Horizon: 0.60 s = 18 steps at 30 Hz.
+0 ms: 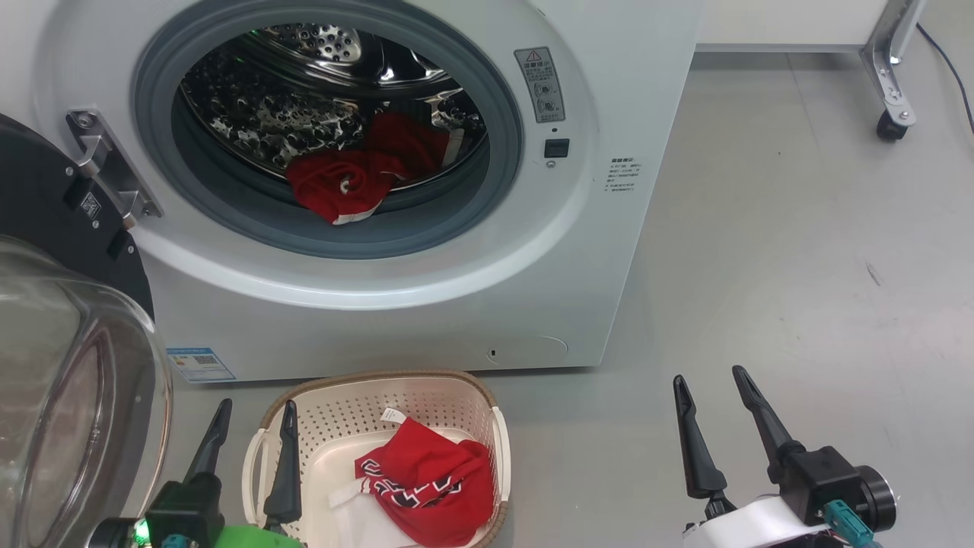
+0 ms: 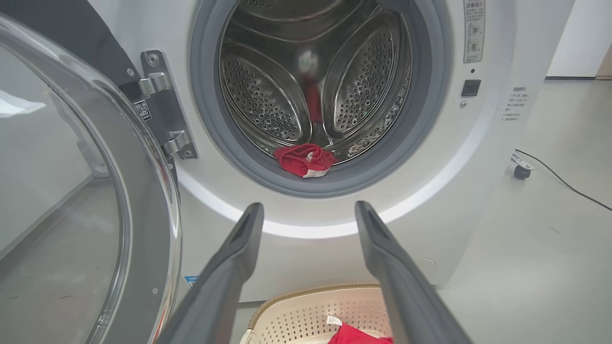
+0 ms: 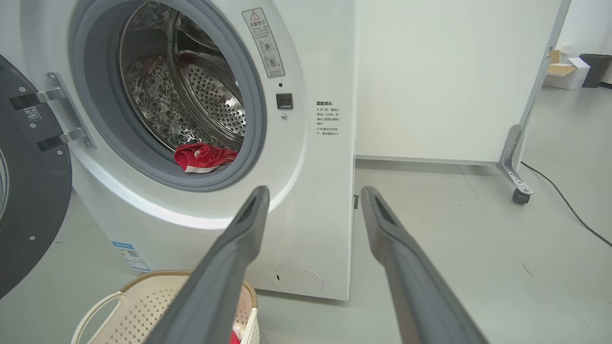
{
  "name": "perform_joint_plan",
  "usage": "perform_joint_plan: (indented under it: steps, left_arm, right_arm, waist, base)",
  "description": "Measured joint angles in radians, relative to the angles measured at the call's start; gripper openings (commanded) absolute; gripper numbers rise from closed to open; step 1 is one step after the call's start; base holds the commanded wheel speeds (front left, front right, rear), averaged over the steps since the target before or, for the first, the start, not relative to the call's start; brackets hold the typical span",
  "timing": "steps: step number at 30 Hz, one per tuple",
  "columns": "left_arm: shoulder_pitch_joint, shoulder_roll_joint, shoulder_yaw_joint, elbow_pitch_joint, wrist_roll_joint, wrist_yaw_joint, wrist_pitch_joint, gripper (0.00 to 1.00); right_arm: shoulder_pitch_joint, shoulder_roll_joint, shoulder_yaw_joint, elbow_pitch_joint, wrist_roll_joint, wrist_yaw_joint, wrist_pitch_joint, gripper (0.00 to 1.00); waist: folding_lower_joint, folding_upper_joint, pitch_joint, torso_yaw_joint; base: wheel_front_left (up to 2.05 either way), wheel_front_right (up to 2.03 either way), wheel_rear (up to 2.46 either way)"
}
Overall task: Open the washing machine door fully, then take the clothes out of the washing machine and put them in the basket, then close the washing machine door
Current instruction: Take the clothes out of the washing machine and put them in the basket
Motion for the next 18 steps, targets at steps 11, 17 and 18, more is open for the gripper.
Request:
perform_joint_plan:
  steps: [11,17,18]
  left_arm:
    - [0.035,0.004,-0.003,-0.049,0.007,0.008,0.023,1.0]
    - [0.045,0.004,-0.007,-0.071,0.008,0.011,0.036,1.0]
    - [0.048,0.004,-0.008,-0.074,0.008,0.012,0.04,1.0]
  right_arm:
    - [0.016,0.0,0.0,-0.007,0.0,-0.001,0.0,1.0]
    - [0.018,0.0,0.001,-0.007,0.0,-0.001,0.0,1.0]
    - [0.02,0.0,0.001,-0.007,0.0,-0.001,0.0,1.0]
  waist:
    - [0.0,0.0,-0.007,-0.002]
    - [0.0,0.0,-0.011,-0.004]
    - [0.0,0.0,-0.012,-0.004]
  base:
    - [0.0,0.0,0.0]
    - [0.0,0.0,0.0]
    - [0.0,0.0,0.0]
